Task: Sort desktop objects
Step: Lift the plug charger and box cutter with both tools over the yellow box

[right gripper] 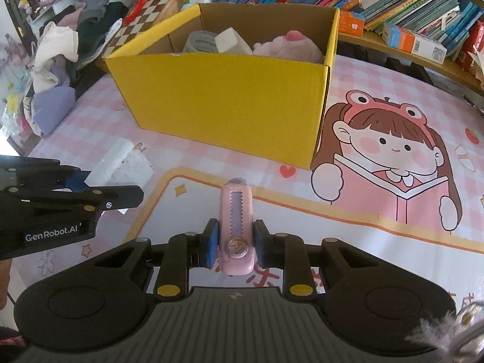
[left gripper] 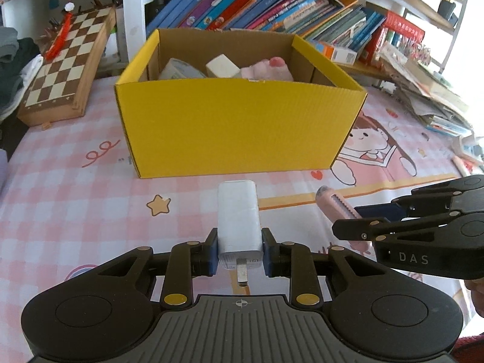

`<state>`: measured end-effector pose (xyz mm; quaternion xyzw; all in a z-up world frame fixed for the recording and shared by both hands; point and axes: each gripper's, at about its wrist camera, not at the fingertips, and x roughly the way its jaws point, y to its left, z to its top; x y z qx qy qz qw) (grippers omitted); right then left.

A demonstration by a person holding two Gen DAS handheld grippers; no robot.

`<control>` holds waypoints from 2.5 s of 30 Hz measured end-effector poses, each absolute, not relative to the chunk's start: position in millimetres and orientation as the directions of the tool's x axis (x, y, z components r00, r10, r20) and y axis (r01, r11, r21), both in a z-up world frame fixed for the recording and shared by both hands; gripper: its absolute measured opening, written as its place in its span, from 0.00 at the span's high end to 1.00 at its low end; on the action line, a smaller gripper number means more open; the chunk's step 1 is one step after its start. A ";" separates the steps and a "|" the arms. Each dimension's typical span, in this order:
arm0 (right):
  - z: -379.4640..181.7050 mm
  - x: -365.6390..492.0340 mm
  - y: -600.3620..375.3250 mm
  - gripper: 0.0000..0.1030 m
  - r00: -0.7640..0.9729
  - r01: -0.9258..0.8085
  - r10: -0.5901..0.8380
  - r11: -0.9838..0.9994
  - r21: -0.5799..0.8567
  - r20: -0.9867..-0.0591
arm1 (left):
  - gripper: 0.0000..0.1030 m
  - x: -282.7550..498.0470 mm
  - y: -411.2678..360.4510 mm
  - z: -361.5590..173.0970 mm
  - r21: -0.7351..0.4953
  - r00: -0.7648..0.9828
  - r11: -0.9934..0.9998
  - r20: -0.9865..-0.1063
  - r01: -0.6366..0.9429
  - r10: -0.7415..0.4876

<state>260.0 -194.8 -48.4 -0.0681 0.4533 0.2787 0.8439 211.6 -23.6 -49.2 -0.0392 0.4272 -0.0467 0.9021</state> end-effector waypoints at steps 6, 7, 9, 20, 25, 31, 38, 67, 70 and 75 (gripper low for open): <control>-41.7 246.3 -195.2 0.78 0.454 -0.521 0.399 0.844 0.126 -0.797 | 0.75 200.8 -17.6 -42.8 -0.115 0.648 0.992 -0.751 0.053 -0.121; -40.6 244.2 -195.7 0.78 0.458 -0.517 0.397 0.847 0.124 -0.795 | 0.75 198.9 -17.1 -41.6 -0.112 0.652 0.992 -0.748 0.056 -0.121; -38.6 240.0 -196.8 0.78 0.467 -0.511 0.392 0.851 0.120 -0.793 | 0.75 195.1 -16.5 -39.2 -0.105 0.660 0.992 -0.742 0.064 -0.121; -27.6 220.0 -207.6 0.78 0.513 -0.454 0.361 0.884 0.110 -0.779 | 0.75 180.3 -12.2 -28.2 -0.049 0.693 0.993 -0.712 0.108 -0.111; -22.3 213.9 -208.4 0.78 0.525 -0.442 0.353 0.891 0.107 -0.774 | 0.75 176.5 -10.5 -22.9 -0.041 0.700 0.990 -0.703 0.134 -0.124; -10.5 210.9 -204.3 0.78 0.545 -0.450 0.355 0.888 0.092 -0.760 | 0.75 173.3 -8.7 -13.4 -0.019 0.718 0.986 -0.683 0.166 -0.134; 13.4 216.4 -201.4 0.78 0.591 -0.459 0.361 0.886 0.068 -0.721 | 0.75 178.9 -6.6 6.7 0.026 0.759 0.980 -0.636 0.199 -0.138; 77.3 326.6 -160.7 0.78 0.661 -0.550 0.417 0.835 -0.025 -0.623 | 0.75 275.6 0.0 46.6 0.098 0.843 0.982 -0.532 0.164 -0.087; 71.5 344.3 -153.2 0.78 0.653 -0.556 0.412 0.831 -0.033 -0.635 | 0.75 290.5 0.1 41.3 0.115 0.835 0.980 -0.545 0.160 -0.073; 58.0 370.6 -141.7 0.78 0.628 -0.574 0.410 0.818 -0.038 -0.662 | 0.75 315.8 2.3 31.5 0.137 0.819 0.979 -0.573 0.151 -0.046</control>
